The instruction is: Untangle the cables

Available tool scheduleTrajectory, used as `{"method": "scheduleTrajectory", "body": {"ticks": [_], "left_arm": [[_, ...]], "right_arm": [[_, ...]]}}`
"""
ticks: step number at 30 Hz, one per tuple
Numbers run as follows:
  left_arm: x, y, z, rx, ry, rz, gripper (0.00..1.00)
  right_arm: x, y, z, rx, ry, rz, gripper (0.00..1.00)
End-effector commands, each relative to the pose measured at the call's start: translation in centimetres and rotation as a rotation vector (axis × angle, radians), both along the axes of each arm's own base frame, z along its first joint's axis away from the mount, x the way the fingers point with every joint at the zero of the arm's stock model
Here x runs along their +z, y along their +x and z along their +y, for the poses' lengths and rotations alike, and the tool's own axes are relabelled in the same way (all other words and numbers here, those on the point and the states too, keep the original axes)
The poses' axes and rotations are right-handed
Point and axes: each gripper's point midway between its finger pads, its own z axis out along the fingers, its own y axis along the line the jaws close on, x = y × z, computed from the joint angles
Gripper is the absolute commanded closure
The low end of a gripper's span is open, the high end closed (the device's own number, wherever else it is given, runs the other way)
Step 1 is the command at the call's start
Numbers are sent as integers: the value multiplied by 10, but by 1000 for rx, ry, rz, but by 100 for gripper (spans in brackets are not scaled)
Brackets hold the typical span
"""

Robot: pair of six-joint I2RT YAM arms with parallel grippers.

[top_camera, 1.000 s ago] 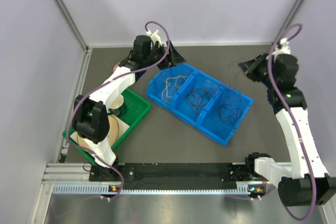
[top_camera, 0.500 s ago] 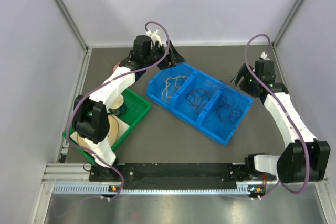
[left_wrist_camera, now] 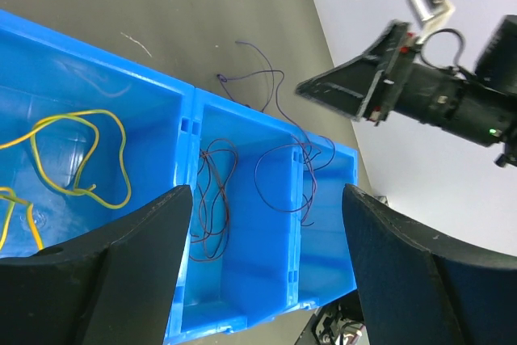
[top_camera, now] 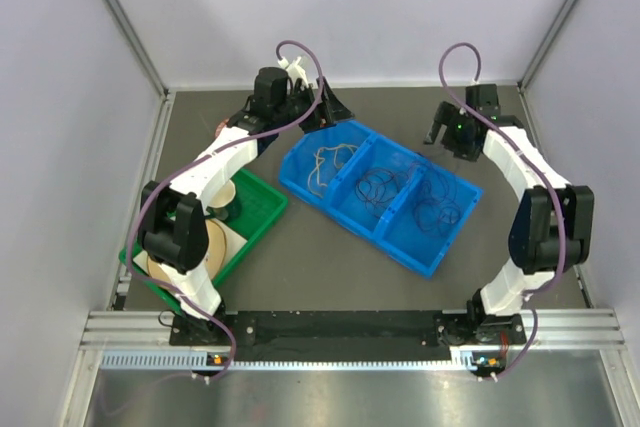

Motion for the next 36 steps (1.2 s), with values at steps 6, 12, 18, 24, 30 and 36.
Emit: {"method": "scheduleTrajectory", "body": {"ticks": [6, 12, 18, 24, 30, 36], "left_arm": [[26, -3, 4, 4, -21, -76, 20], [28, -4, 6, 10, -12, -86, 20], [28, -5, 9, 18, 0, -93, 20], [26, -4, 12, 29, 18, -99, 20], [25, -1, 14, 33, 19, -101, 20], [28, -2, 13, 26, 17, -106, 20]], "right_arm": [[-44, 3, 2, 18, -24, 134, 9], [-50, 11, 7, 10, 8, 136, 27], [-24, 26, -7, -51, 4, 56, 100], [52, 24, -16, -78, 7, -123, 100], [144, -8, -12, -42, 31, -343, 100], [198, -53, -9, -1, 35, -474, 100]]}}
